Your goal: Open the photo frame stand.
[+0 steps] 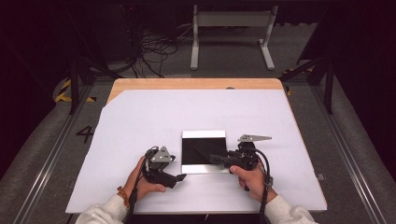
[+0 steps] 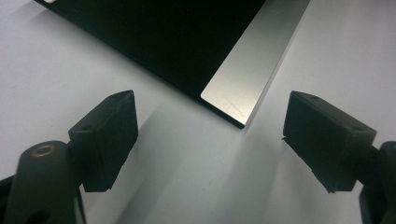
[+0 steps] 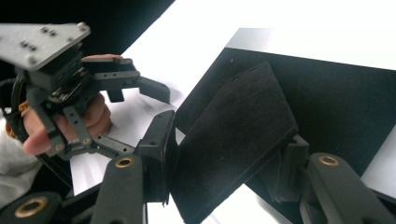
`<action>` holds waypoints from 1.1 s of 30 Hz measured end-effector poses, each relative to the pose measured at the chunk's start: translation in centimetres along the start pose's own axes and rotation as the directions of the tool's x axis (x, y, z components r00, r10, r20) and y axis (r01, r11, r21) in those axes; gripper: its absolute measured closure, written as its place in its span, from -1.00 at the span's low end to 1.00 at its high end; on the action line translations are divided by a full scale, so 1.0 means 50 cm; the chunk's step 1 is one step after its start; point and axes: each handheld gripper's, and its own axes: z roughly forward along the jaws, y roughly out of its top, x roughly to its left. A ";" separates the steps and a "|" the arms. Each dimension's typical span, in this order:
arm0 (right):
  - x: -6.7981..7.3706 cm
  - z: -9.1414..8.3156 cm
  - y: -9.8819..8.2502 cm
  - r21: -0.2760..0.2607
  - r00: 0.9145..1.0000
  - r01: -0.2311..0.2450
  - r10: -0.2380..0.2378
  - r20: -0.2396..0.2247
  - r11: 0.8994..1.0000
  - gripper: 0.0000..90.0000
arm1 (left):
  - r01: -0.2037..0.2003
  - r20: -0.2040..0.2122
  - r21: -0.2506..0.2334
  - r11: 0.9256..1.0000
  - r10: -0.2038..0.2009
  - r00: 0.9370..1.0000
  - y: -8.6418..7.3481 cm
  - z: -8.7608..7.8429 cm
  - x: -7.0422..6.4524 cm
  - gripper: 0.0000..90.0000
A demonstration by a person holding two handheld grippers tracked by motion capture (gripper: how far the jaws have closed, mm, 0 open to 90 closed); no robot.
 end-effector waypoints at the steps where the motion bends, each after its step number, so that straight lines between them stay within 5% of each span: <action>1: 0.003 -0.001 0.000 -0.009 1.000 0.023 -0.023 0.000 1.000 0.14 | 0.006 0.004 -0.001 1.000 -0.006 1.000 0.003 0.002 0.002 -0.59; 16: 0.018 -0.011 -0.013 -0.040 0.989 0.150 -0.150 0.006 0.988 0.14 | 0.044 0.028 0.004 0.999 -0.045 0.999 0.032 0.031 0.029 -0.62; 33: 0.025 -0.015 -0.014 -0.051 0.982 0.191 -0.191 0.001 0.980 0.15 | 0.079 0.050 -0.030 0.996 -0.078 0.996 0.062 0.055 0.049 -0.52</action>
